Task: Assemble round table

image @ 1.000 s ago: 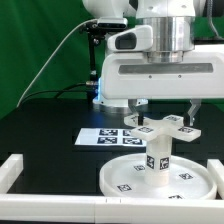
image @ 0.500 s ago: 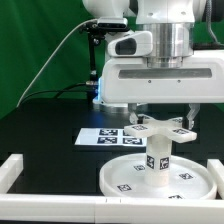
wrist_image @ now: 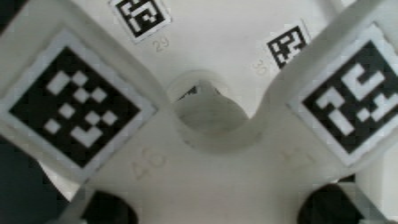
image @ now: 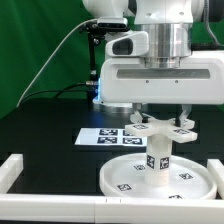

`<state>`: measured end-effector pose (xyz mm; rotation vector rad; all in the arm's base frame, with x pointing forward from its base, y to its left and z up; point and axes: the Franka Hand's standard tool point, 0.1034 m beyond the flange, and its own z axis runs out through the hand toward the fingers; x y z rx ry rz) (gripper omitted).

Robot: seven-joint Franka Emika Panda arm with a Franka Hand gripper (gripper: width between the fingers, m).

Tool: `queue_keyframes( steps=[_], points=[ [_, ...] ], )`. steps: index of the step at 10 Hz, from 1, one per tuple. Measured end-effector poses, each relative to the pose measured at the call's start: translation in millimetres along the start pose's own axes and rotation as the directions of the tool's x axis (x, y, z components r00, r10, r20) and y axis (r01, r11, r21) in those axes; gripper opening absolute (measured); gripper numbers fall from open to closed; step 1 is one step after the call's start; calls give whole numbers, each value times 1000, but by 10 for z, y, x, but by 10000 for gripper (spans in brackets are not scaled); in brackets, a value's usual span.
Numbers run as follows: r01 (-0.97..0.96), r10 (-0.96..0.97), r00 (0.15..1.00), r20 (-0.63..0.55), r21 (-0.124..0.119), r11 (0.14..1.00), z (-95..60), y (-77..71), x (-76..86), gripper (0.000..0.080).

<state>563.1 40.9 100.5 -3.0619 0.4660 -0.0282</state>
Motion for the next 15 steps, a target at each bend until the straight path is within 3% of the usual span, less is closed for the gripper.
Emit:
queue_keyframes(
  steps=[2, 5, 7, 8, 10, 11, 12, 15],
  points=[
    [-266, 266, 964, -9, 15, 964, 8, -1, 5, 439],
    [-647, 647, 762, -5, 33, 762, 11, 0, 10, 440],
    [-777, 777, 629, 24, 50, 628, 9, 12, 17, 441],
    [-792, 792, 610, 24, 50, 608, 9, 13, 16, 441],
    [-789, 789, 614, 24, 49, 612, 15, 11, 14, 442],
    [-781, 781, 624, 27, 47, 623, 1, 8, 17, 599],
    [-746, 745, 666, 43, 41, 664, -94, -17, 24, 639],
    [-583, 582, 812, 40, 71, 809, -287, -22, 89, 647]
  ],
)
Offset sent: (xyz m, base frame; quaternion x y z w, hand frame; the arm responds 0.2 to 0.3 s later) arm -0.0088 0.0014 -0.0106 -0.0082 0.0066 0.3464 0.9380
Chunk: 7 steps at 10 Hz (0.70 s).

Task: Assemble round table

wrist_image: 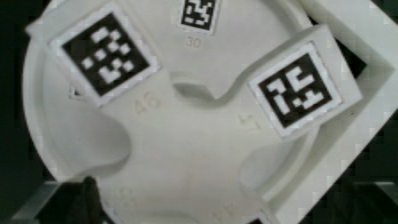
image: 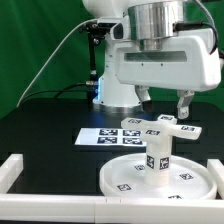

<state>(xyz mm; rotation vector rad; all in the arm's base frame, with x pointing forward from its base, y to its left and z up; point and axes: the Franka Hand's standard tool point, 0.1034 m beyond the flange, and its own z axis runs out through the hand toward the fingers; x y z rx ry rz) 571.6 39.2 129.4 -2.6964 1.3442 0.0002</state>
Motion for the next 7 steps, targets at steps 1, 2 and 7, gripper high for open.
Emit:
queue_keyframes(
  steps=[1, 2, 7],
  points=[
    [84, -84, 997, 1, 14, 996, -2, 18, 50, 649],
    [245, -245, 970, 2, 11, 969, 11, 39, 59, 649],
    [584, -584, 812, -1, 6, 812, 48, 14, -39, 649]
  ],
)
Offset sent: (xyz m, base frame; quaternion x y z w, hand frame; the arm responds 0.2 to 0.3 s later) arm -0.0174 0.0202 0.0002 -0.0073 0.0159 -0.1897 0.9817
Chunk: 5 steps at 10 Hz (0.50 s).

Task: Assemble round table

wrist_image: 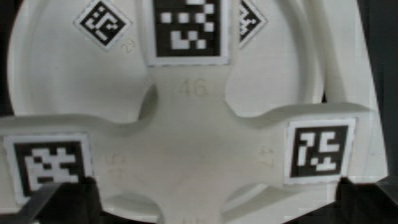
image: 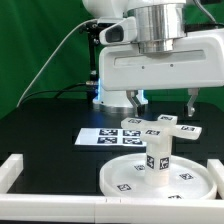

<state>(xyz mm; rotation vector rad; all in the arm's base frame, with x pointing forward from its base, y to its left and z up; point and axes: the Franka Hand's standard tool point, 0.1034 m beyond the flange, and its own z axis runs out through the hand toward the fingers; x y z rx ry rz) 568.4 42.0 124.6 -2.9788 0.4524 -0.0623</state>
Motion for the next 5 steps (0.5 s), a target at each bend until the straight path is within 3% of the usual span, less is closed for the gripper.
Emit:
queue_keyframes(
  steps=[2, 3, 5],
  points=[
    [345, -344, 939, 16, -29, 938, 42, 26, -13, 649],
    [535, -533, 845, 36, -50, 844, 51, 39, 21, 649],
    [595, -594, 804, 38, -57, 802, 55, 54, 37, 649]
  ],
)
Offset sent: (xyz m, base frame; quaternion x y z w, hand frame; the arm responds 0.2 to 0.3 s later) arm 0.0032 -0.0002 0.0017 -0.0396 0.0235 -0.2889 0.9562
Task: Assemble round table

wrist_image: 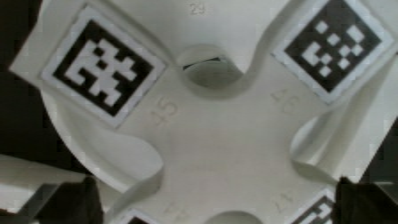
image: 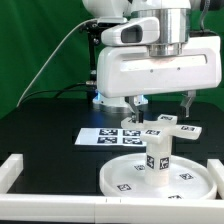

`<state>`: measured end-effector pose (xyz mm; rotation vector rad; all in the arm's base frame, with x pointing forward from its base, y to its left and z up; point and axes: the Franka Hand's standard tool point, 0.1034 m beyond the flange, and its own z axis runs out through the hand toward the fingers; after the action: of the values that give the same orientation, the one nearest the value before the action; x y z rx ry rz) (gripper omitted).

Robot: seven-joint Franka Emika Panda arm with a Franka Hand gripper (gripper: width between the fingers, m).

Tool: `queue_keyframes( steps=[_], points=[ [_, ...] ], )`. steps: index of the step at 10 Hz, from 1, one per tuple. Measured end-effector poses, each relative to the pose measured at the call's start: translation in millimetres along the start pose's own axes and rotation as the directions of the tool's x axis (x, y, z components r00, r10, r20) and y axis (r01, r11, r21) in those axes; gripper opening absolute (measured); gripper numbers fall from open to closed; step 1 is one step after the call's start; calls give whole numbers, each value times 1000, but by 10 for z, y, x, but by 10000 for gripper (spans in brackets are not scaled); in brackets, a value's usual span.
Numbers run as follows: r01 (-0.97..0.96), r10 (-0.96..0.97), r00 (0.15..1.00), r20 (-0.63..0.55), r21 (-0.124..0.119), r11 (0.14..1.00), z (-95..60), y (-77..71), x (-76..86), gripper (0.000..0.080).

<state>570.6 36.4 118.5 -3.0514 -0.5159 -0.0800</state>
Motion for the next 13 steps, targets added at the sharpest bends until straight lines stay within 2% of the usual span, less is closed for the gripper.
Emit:
queue_keyframes(
  steps=[6, 9, 10, 11, 12, 13],
  points=[
    [-8, 8, 1000, 18, 5, 1000, 106, -67, -78, 649],
    [-22, 22, 1000, 4, -7, 1000, 186, -82, -97, 649],
    [-33, 33, 999, 4, -8, 999, 186, -81, -97, 519],
    [-50, 50, 999, 2, -8, 999, 183, -71, -97, 519],
    [-122, 122, 993, 2, -8, 993, 184, -67, -99, 436],
    [-199, 199, 980, 1, -8, 980, 185, -67, -99, 436]
  ],
)
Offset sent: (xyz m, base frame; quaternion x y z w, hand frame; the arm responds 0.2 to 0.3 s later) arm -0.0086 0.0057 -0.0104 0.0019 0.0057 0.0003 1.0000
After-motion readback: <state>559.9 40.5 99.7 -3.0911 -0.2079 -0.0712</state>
